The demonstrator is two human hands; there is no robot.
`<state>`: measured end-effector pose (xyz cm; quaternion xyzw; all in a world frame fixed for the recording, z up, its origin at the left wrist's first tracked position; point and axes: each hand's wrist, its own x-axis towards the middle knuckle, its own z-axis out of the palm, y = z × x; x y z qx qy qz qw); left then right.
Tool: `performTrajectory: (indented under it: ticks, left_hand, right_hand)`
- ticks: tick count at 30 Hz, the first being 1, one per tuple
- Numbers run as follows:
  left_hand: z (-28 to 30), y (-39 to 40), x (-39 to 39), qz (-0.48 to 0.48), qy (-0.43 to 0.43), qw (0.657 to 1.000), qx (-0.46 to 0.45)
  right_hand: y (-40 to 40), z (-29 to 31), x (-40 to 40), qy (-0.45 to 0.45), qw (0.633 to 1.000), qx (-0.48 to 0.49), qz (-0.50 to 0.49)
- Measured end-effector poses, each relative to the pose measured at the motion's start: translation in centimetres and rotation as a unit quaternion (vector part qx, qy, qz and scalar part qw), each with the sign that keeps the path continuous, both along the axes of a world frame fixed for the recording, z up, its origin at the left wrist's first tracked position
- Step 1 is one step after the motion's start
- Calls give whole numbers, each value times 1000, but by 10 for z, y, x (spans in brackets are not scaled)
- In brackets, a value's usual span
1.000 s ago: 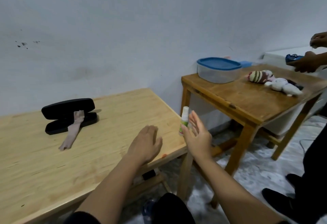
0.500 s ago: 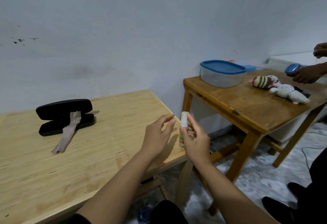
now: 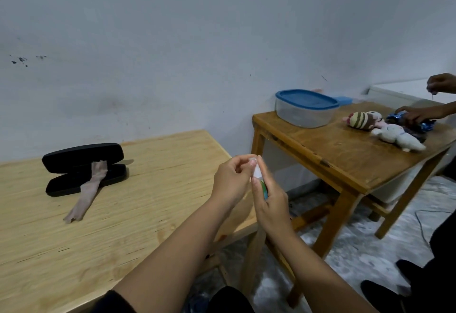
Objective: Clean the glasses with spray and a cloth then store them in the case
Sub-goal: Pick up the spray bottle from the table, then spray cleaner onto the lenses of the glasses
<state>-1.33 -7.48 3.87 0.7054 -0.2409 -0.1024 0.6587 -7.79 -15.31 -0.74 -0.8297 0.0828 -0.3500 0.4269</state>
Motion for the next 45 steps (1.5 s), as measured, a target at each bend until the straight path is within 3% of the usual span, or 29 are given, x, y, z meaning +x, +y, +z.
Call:
performTrajectory:
  ticks: [10,12,14,19,26,32,45]
  left_hand:
    - [7,-2,6,33,109,992,-48]
    - [19,1,19,81,134,981,-114]
    - [36,12,43,138,106,971,-166]
    - [33,32,56,134,-52,989,-21]
    - [-31,26,30,76,-81,983,145]
    - [-59,27,29,71,-83,973,202]
    - [-63,28,30,57,-125,962,235]
  right_hand:
    - [8,-5,11,-13,994,-93,-50]
    - [8,-11,7,-9,992,-114,-52]
    - [9,-23,-4,-5,993,-108,-38]
    - [0,-28,-14,-3,999,-35,-25]
    - [-8,-7,-6,-9,1000,-2,4]
    - [-17,-3,-4,-1,1000,1,-6]
    - [-11,-4,-3,17,999,6,-32]
